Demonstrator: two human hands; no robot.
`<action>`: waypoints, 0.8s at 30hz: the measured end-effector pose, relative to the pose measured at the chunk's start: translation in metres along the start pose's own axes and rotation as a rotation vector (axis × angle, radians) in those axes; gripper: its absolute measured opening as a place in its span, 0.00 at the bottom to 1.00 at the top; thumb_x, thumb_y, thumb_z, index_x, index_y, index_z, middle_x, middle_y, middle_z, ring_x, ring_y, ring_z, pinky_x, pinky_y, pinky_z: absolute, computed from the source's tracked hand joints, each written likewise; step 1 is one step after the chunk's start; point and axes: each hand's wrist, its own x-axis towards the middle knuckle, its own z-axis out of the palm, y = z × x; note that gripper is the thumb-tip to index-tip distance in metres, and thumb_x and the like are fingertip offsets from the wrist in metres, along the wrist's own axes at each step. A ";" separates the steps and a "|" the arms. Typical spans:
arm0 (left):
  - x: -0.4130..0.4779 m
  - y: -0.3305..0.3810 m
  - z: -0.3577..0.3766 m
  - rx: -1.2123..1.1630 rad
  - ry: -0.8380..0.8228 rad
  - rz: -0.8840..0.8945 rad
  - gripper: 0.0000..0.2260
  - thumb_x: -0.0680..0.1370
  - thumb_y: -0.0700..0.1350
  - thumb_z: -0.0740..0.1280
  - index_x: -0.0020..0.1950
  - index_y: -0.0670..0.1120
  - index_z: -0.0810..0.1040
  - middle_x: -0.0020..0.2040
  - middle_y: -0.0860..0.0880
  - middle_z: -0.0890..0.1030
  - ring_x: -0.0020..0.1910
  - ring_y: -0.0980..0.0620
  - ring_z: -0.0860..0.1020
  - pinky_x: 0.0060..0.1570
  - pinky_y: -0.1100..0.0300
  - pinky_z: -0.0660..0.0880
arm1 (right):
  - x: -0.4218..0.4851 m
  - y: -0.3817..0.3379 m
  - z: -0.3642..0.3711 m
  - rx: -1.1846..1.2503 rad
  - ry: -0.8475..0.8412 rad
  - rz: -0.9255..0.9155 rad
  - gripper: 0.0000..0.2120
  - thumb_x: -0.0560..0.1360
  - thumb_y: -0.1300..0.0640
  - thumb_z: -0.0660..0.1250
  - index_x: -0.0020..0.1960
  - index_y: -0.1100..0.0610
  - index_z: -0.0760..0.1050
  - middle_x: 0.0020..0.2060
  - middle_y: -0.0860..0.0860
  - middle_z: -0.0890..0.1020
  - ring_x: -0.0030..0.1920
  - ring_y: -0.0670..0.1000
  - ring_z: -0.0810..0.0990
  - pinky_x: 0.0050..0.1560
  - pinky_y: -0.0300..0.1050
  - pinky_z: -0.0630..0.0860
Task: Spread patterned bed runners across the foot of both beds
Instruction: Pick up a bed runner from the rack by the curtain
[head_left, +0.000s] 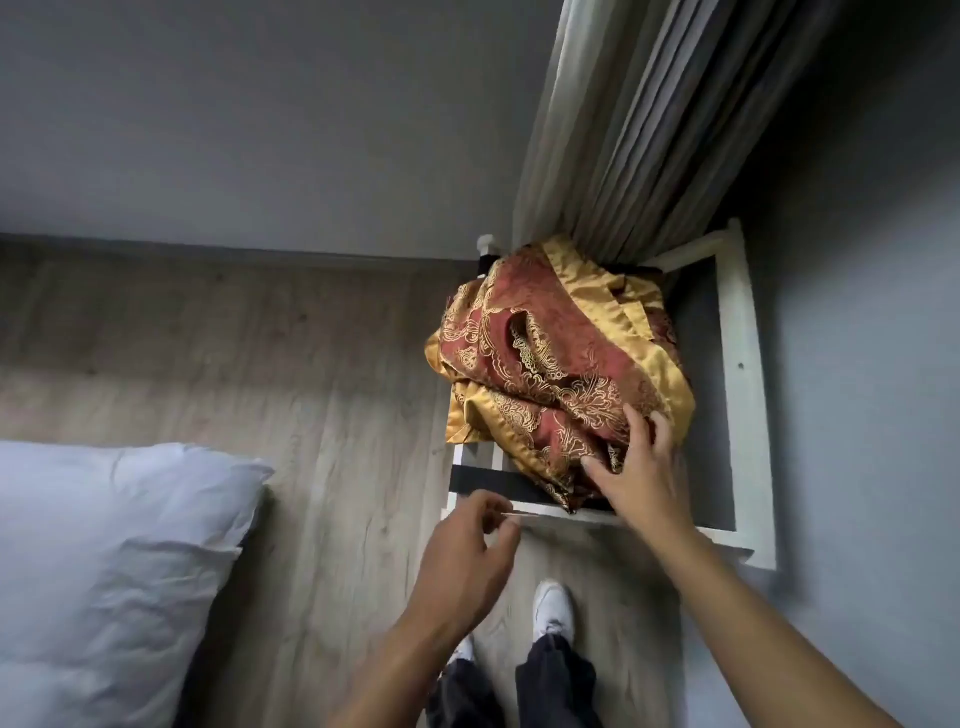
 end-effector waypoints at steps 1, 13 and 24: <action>0.006 -0.006 0.007 -0.016 -0.002 -0.004 0.07 0.81 0.55 0.65 0.56 0.57 0.77 0.50 0.60 0.81 0.52 0.63 0.78 0.51 0.59 0.79 | 0.016 0.003 0.010 -0.062 -0.032 -0.008 0.48 0.71 0.35 0.72 0.81 0.47 0.51 0.79 0.60 0.54 0.76 0.66 0.61 0.75 0.65 0.61; 0.042 -0.035 0.037 -0.039 0.023 -0.104 0.07 0.82 0.50 0.64 0.59 0.55 0.77 0.52 0.59 0.80 0.52 0.61 0.78 0.52 0.64 0.78 | 0.068 0.023 0.102 -0.099 -0.070 -0.053 0.23 0.75 0.55 0.73 0.67 0.49 0.70 0.55 0.53 0.80 0.52 0.59 0.82 0.46 0.50 0.78; 0.010 0.008 -0.030 -0.139 0.191 -0.009 0.23 0.78 0.52 0.71 0.70 0.62 0.68 0.62 0.61 0.75 0.57 0.66 0.74 0.50 0.71 0.71 | -0.007 -0.088 -0.054 0.519 -0.034 -0.300 0.18 0.70 0.65 0.77 0.57 0.54 0.79 0.44 0.44 0.82 0.44 0.36 0.81 0.45 0.19 0.69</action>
